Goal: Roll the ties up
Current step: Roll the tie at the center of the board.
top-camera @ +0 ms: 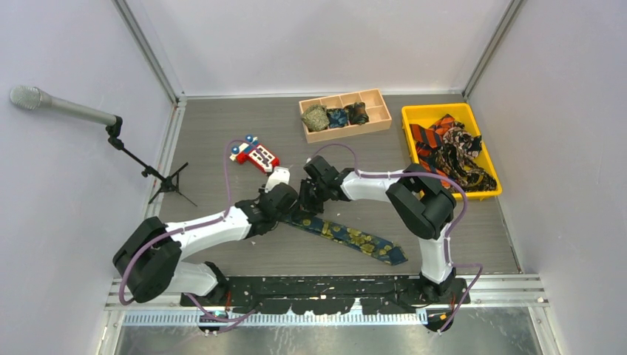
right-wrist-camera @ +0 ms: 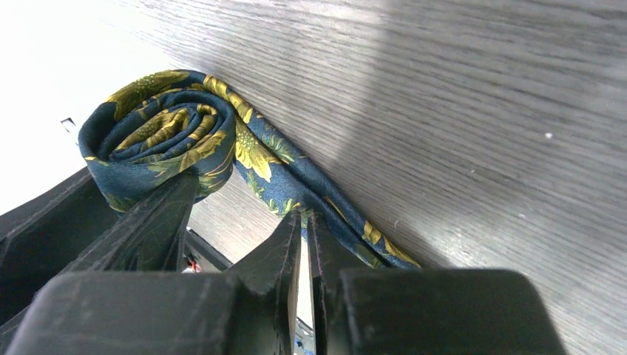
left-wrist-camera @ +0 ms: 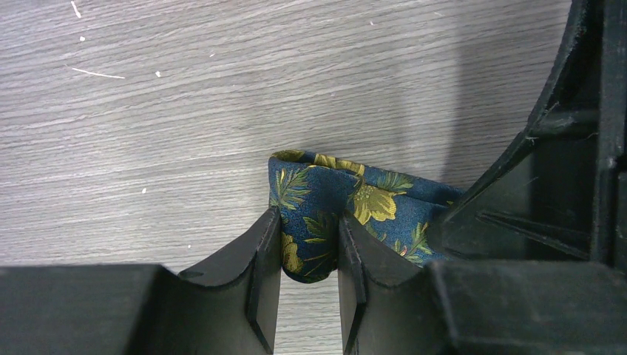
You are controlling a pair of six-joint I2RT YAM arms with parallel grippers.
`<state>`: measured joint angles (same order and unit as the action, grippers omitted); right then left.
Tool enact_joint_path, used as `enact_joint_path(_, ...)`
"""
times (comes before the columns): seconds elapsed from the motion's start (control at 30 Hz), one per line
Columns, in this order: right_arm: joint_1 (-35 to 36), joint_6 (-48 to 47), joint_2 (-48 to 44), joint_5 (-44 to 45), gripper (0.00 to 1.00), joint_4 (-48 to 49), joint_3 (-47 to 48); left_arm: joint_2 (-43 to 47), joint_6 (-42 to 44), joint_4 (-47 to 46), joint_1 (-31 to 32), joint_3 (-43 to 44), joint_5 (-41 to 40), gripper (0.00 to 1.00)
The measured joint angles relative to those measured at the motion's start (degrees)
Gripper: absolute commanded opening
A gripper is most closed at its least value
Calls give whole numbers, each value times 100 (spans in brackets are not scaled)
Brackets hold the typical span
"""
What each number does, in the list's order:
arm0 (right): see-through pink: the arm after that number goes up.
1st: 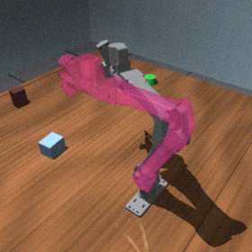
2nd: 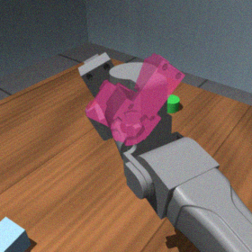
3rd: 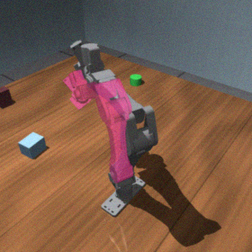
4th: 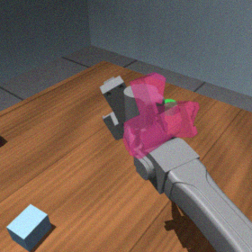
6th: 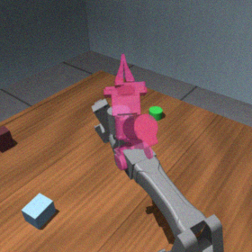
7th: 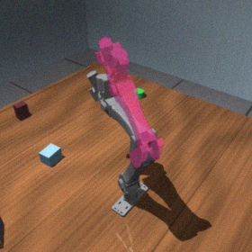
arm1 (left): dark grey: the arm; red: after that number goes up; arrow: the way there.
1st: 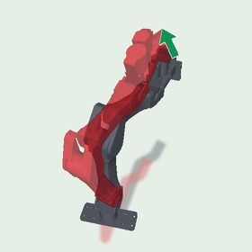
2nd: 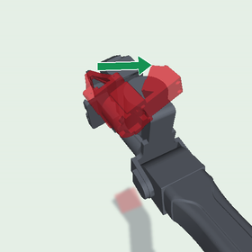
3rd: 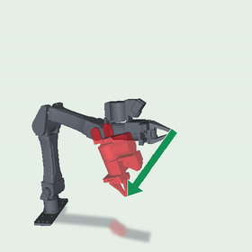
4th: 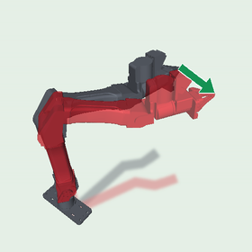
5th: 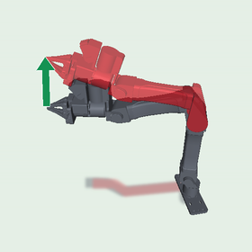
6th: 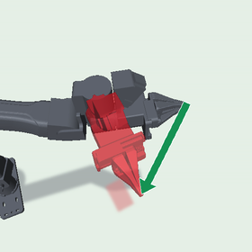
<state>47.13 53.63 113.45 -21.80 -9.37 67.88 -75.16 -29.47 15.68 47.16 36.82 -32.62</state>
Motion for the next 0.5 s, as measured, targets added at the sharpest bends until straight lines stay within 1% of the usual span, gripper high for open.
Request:
enact_joint_path(0.23, 0, -57, -125, 42, 14, -140, -9, -201, -7, -7, 313, 87, -234, 0)
enact_joint_path(0.5, -28, -92, -334, 98, 14, -188, -284, -531, -37, 4, 621, 245, -481, 1)
